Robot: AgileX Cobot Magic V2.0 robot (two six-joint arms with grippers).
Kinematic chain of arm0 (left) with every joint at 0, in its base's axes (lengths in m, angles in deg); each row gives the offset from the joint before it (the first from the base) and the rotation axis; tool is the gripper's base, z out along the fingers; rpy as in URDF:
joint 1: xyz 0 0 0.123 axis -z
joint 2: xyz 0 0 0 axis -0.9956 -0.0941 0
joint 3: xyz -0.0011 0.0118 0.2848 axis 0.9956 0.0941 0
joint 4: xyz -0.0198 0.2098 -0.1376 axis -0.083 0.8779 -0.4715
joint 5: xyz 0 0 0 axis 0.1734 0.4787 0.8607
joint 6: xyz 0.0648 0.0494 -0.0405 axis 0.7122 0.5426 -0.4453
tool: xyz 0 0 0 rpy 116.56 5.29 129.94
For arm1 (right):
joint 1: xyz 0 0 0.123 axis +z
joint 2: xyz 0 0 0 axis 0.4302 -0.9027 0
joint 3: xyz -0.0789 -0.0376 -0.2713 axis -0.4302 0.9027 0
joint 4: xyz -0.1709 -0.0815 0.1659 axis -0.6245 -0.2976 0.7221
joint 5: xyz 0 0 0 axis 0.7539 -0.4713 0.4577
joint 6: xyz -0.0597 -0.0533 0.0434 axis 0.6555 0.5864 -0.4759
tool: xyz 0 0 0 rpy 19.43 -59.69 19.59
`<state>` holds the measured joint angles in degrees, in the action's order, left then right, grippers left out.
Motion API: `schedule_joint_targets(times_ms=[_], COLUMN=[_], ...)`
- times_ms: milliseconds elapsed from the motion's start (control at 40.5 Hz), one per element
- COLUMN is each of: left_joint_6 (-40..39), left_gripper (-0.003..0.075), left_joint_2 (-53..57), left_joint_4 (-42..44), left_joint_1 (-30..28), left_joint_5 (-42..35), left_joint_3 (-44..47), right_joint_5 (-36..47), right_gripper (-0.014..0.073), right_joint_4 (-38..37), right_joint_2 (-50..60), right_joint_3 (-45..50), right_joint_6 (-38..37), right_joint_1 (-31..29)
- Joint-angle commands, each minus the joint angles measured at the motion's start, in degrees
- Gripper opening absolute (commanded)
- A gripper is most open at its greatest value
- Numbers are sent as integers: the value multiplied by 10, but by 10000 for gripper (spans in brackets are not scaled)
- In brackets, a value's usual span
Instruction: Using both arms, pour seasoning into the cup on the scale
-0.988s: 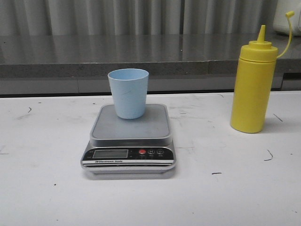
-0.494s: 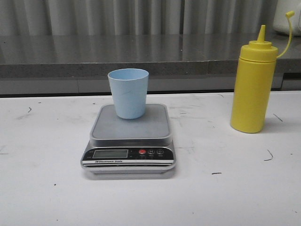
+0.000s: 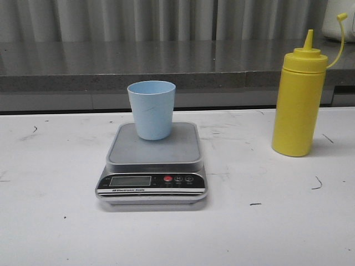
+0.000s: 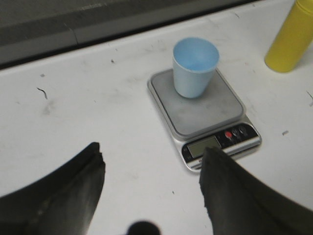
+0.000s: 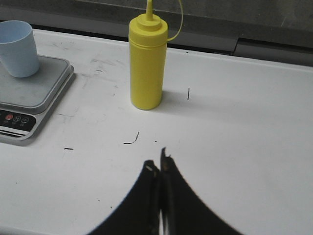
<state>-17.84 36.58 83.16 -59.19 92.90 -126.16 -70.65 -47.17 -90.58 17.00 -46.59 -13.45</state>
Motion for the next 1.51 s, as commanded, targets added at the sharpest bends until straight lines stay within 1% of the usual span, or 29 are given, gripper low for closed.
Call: schedule_joint_targets(times_ms=[0,173,247,296,395,445,469,593,889,1062,1112,1235,1309,1482], left_joint_6=[0,0,0,0,0,0,0,0,0,0,0,0,0,0], left_gripper=[421,420,387,329,129,6,-19,-20,-20,-20,-20,-20,-20,-20], left_joint_2=[31,106,141,164,209,228,239,276,373,414,422,440,449,449], left_joint_4=[14,14,15,15,14,13,13,13,13,12,-1,-39,-40,-40], left_joint_1=[-30,-108,-145,-165,-192,-197,-198,-214,-257,-262,-265,-279,-283,-275], left_joint_5=[-85,-199,-239,-244,-221,-213,-208,-217,-334,-388,-405,-422,-423,-456], left_joint_3=[-2,79,120,141,173,184,189,216,349,422,439,469,482,505], right_joint_5=[43,43,43,43,43,43,43,43,43,43,43,43,43,43], right_gripper=[-69,-69,-69,-69,-69,-69,-69,-69,-69,-69,-69,-69,-69,-69], right_joint_4=[-6,-6,-6,-6,-6,-6,-6,-6,-6,-6,-6,-6,-6,-6], right_joint_2=[-7,-7,-7,-7,-7,-7,-7,-7,-7,-7,-7,-7,-7,-7], right_joint_3=[-19,-19,-19,-19,-19,-19,-19,-19,-19,-19,-19,-19,-19,-19], right_joint_6=[1,1,1,1,1,1,1,1,1,1,1,1,1,1], right_joint_1=[0,0,0,0,0,0,0,0,0,0,0,0,0,0])
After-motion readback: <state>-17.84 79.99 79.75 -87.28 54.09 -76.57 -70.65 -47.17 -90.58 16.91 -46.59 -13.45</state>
